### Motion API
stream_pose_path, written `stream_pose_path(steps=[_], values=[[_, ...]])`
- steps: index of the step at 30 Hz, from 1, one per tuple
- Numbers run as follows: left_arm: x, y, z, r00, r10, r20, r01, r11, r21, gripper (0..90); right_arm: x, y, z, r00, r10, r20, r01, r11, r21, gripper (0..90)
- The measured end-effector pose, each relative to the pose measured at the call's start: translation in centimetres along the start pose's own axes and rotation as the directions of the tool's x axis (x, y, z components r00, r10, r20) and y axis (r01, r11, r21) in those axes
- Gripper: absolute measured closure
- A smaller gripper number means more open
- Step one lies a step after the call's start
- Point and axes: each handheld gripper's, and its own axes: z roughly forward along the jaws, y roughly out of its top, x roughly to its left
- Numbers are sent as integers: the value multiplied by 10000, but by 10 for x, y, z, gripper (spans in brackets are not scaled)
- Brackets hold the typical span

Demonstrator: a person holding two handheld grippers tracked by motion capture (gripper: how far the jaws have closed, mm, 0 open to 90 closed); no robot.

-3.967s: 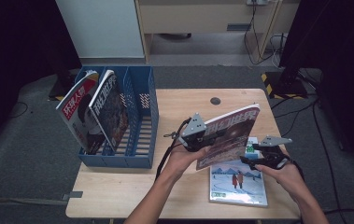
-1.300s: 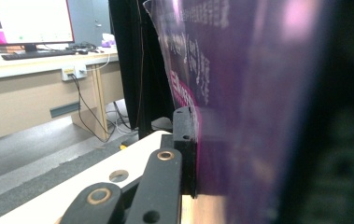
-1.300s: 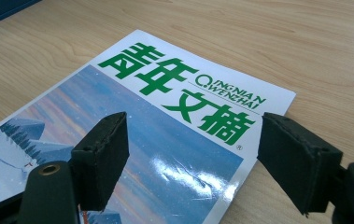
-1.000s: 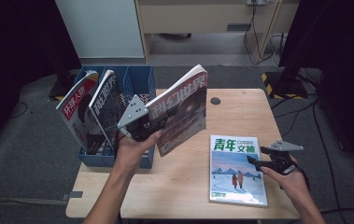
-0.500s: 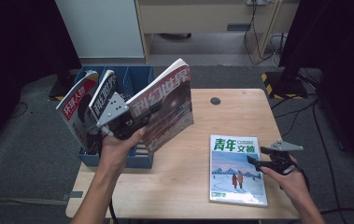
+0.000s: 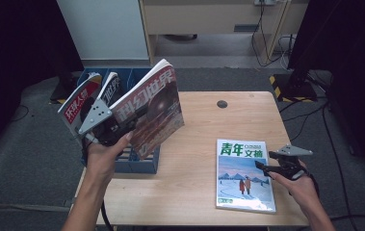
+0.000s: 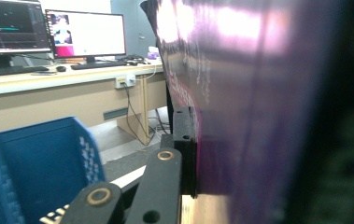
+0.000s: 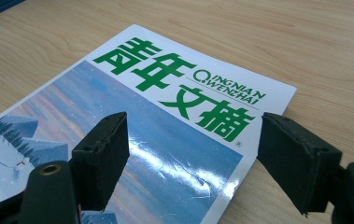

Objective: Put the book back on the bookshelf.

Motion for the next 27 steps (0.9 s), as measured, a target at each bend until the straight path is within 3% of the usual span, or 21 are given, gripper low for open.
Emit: stream_pose_path(steps=[27], values=[[27, -7, -39, 9958, -174, -904, 170, 9998, -59, 841, -1, -1, 0, 10000, -9, 66, 9, 10000, 65, 250]])
